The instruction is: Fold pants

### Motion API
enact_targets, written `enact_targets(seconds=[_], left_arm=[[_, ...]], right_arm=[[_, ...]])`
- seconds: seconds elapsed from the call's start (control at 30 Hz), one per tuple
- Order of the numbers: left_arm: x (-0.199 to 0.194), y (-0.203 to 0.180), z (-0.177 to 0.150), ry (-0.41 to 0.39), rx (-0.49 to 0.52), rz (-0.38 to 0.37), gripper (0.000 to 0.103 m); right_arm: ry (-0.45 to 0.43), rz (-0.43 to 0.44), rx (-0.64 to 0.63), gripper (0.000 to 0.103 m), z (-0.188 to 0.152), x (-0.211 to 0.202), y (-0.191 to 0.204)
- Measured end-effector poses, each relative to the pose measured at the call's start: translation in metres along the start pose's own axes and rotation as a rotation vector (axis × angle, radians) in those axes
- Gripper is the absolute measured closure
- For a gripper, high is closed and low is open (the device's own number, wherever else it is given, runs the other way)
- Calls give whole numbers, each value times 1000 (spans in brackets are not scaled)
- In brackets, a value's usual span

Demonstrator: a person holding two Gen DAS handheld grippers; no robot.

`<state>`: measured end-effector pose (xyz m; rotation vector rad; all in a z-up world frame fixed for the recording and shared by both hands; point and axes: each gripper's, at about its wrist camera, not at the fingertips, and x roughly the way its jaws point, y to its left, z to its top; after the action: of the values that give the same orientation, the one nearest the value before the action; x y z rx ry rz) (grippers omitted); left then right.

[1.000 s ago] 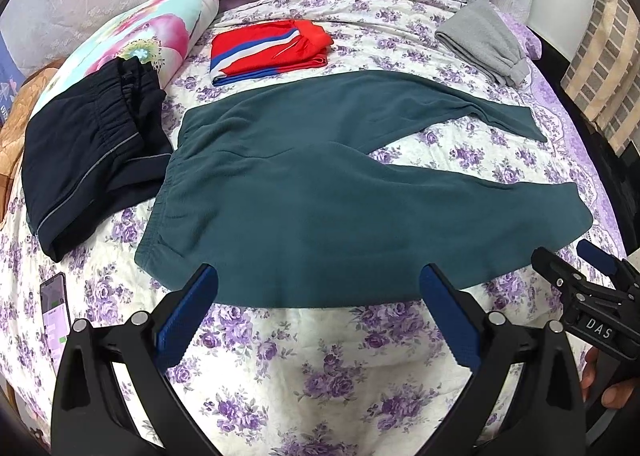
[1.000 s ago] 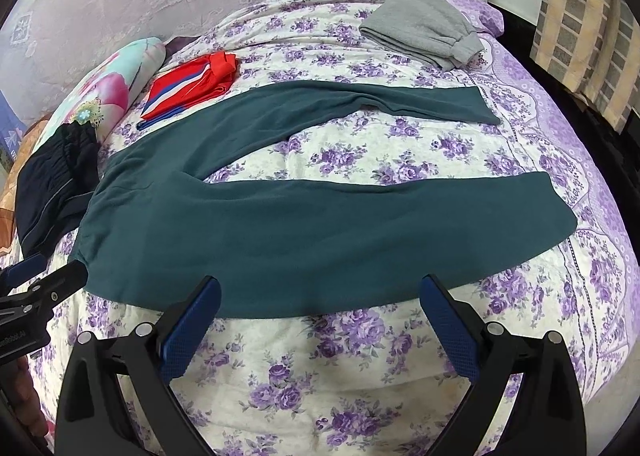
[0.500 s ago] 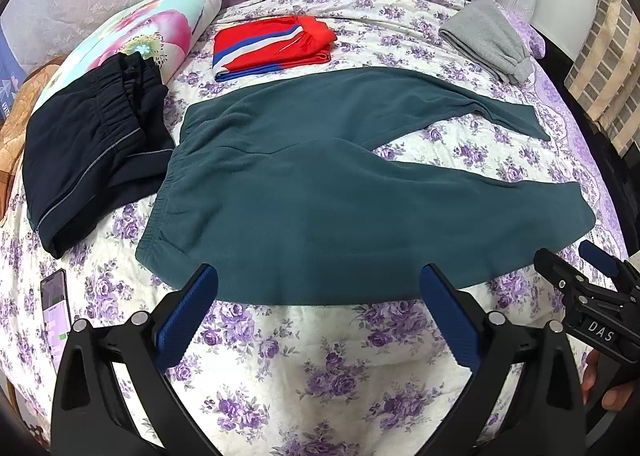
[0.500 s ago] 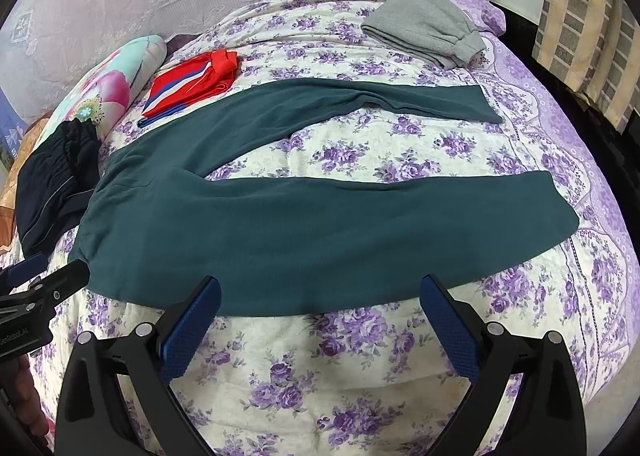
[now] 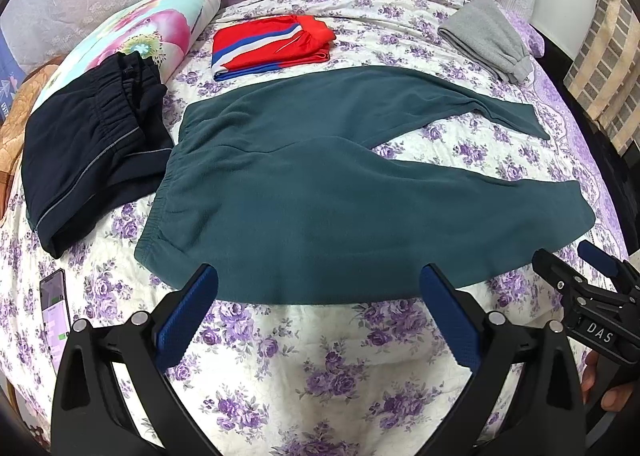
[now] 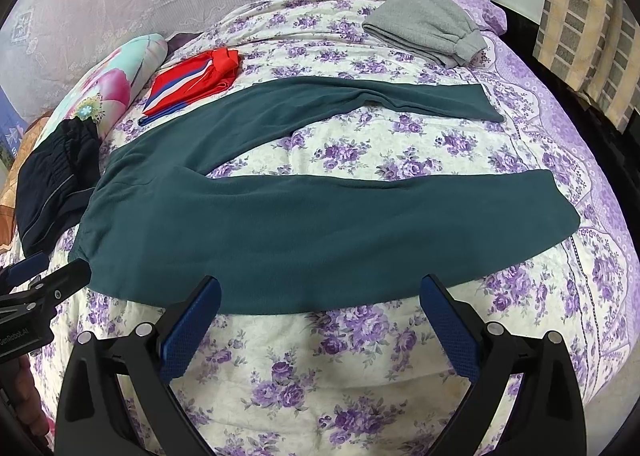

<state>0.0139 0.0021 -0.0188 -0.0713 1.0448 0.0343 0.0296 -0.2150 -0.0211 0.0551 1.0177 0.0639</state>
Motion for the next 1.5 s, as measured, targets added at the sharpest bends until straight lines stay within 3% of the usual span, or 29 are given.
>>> enact_targets(seconds=[0.87, 1.2, 1.3, 1.5], left_arm=[[7, 1, -4, 17, -10, -18, 5], [40, 73, -17, 151, -219, -64, 6], [51, 101, -21, 183, -295, -88, 15], [87, 136, -20, 259, -407, -119, 18]], right_arm=[[23, 6, 1, 4, -2, 5, 2], [64, 32, 44, 4, -8, 18, -8], [76, 42, 71, 4, -12, 23, -13], [100, 24, 163, 4, -20, 32, -38]])
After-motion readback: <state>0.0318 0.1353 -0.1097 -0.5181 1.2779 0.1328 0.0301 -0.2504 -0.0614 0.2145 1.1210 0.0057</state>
